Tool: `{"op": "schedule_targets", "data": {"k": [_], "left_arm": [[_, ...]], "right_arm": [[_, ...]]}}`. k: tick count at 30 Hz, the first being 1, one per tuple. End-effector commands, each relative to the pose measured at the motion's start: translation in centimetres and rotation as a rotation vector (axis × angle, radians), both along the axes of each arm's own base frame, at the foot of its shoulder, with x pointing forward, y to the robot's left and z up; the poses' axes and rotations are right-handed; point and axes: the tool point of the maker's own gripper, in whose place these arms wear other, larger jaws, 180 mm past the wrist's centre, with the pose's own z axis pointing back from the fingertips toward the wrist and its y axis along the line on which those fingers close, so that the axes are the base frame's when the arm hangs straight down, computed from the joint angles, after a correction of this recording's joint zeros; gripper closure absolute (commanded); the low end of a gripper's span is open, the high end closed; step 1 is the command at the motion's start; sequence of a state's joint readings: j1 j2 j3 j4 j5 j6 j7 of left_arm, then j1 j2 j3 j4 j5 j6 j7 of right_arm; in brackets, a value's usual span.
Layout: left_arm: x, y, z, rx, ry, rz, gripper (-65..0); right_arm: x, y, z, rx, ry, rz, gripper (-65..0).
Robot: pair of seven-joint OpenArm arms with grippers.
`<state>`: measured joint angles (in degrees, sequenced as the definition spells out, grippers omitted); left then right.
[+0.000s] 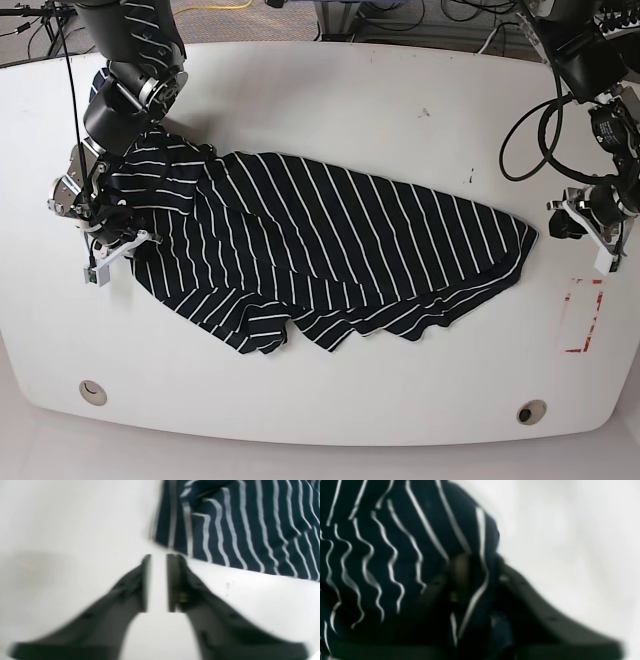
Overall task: Fold the T-shirt properly
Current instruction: 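Grasp the shirt hem with the left gripper and the collar corner with the right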
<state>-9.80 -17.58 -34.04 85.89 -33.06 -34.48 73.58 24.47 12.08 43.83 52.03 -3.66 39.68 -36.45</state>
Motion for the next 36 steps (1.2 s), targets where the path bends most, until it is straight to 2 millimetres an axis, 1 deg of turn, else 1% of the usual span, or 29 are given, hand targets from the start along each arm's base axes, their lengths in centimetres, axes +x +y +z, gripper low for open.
{"op": "schedule_targets", "data": {"k": [1,2,3,4,6,7,9,11,16,17,19,22,26,28,31,34,36], "left_arm": [[1.8,0.4,2.3,-0.014,-0.072,0.036,-26.8],[2.2,0.2,2.5,-0.048,-0.077,0.075,-31.7],[2.4,0.2,2.6,-0.067,-0.079,0.101,-34.4],[2.7,0.2,2.9,-0.095,-0.08,0.142,-38.1],[3.4,0.3,3.4,-0.139,-0.083,0.206,-40.6],[3.7,0.3,3.6,-0.16,-0.084,0.238,-41.8],[4.2,0.4,3.6,-0.201,-0.075,0.281,-43.6],[4.7,-0.1,3.0,-0.241,-0.054,0.294,-45.0],[6.1,-0.4,0.8,-0.329,-0.013,0.329,-45.8],[6.3,-0.4,-0.1,-0.351,0.002,0.342,-46.0],[6.6,-0.3,-1.2,-0.379,0.014,0.363,-46.0],[7.2,-0.7,-2.9,-0.41,0.035,0.38,-46.0],[7.4,-1.4,-4.5,-0.406,0.084,0.364,-46.0],[7.7,-1.8,-4.8,-0.401,0.094,0.352,-46.0],[8.1,-2.1,-4.9,-0.391,0.081,0.346,-46.0],[8.2,-2.4,-5.1,-0.381,0.081,0.334,-46.0],[8.2,-3.3,-5.5,-0.381,0.097,0.314,-46.0]], "right_arm": [[0.6,-1.0,1.2,-0.024,-0.016,0.001,0.0],[0.6,-1.0,1.2,-0.024,-0.016,0.001,0.0],[0.6,-1.0,1.2,-0.026,-0.016,0.001,-0.3],[0.6,-1.0,1.2,-0.026,-0.016,0.001,-2.4],[0.6,-1.0,1.2,-0.026,-0.015,0.001,-2.7],[0.5,-1.0,1.1,-0.026,-0.013,0.001,-1.7],[0.6,-1.0,1.1,-0.027,-0.012,0.003,-0.2],[0.5,-1.0,1.1,-0.027,-0.009,0.003,0.0],[0.5,-0.7,0.9,-0.022,-0.008,0.007,0.0],[0.5,-0.4,0.9,-0.027,-0.004,0.018,0.0],[0.7,0.0,0.8,-0.034,0.001,0.039,0.0],[0.9,0.7,0.8,-0.044,0.004,0.067,0.0],[0.6,0.4,1.2,-0.078,-0.006,0.075,0.0],[0.7,0.2,2.0,-0.101,-0.026,0.074,0.0],[1.1,1.0,2.5,-0.108,-0.046,0.082,0.0],[0.6,0.9,2.2,-0.113,-0.035,0.082,0.0],[0.5,0.9,2.1,-0.109,-0.029,0.083,0.0]]}}
